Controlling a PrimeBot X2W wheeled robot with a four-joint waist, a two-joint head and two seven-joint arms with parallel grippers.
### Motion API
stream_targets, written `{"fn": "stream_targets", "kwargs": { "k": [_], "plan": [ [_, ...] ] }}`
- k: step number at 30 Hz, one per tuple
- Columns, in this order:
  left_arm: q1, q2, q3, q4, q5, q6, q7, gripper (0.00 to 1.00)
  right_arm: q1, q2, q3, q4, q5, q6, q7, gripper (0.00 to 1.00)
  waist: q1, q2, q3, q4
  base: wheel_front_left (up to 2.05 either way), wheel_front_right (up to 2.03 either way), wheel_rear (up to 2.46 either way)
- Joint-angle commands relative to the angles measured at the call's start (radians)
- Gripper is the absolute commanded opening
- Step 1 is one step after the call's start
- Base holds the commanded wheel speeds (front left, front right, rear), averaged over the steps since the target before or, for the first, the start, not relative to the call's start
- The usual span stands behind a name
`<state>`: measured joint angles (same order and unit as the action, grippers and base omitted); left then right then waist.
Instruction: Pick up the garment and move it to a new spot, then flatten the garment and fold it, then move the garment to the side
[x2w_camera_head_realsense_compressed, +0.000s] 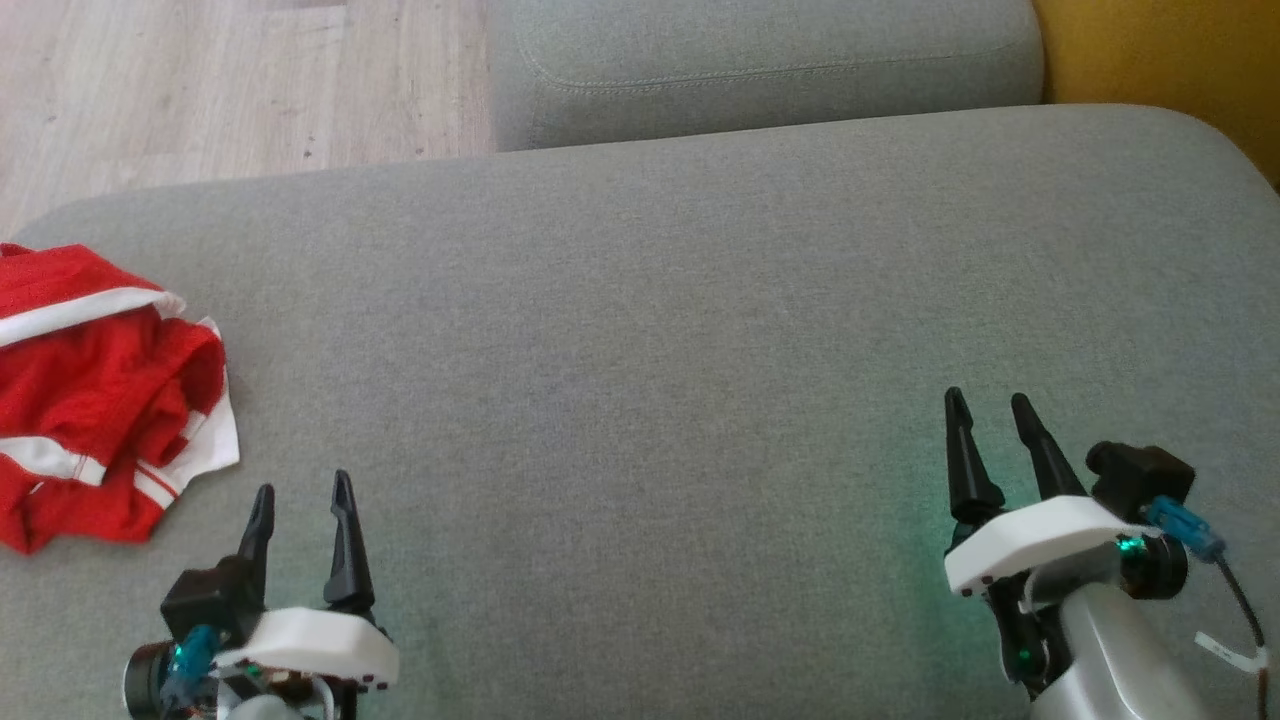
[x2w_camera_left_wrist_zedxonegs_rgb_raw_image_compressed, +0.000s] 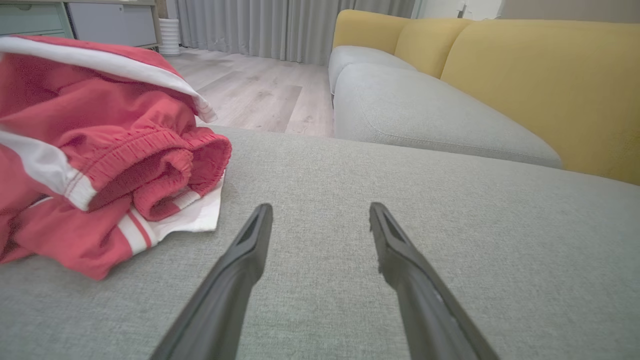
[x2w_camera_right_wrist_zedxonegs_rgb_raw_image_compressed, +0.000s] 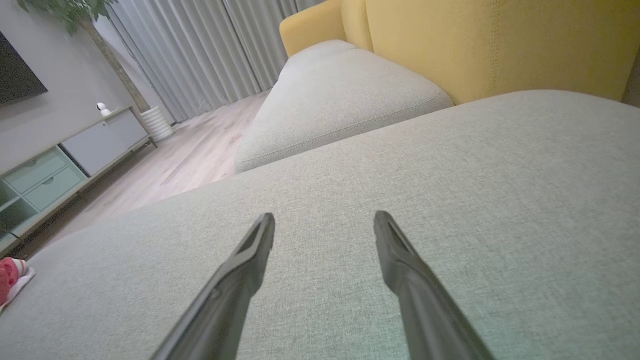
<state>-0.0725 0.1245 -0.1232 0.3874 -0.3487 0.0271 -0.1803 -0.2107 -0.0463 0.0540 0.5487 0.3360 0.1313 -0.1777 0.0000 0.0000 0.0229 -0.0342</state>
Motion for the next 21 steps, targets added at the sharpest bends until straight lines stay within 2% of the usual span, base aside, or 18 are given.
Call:
{"fn": "stream_targets", "kwargs": {
  "k": [1,21],
  "plan": [
    [-0.020,0.018,0.034,-0.022,0.036,0.007,-0.017,1.00,-0.023,-0.003,0.024,-0.023,-0.037,0.000,-0.019,1.00,0.0000,0.0000,0.001,-0.001,0.00,0.00,0.00],
    [-0.015,0.011,0.051,-0.002,0.275,0.021,-0.073,1.00,-0.023,-0.004,0.018,-0.023,-0.245,-0.001,-0.075,1.00,0.0000,0.0000,0.008,0.004,0.00,0.00,0.00]
  ]
}}
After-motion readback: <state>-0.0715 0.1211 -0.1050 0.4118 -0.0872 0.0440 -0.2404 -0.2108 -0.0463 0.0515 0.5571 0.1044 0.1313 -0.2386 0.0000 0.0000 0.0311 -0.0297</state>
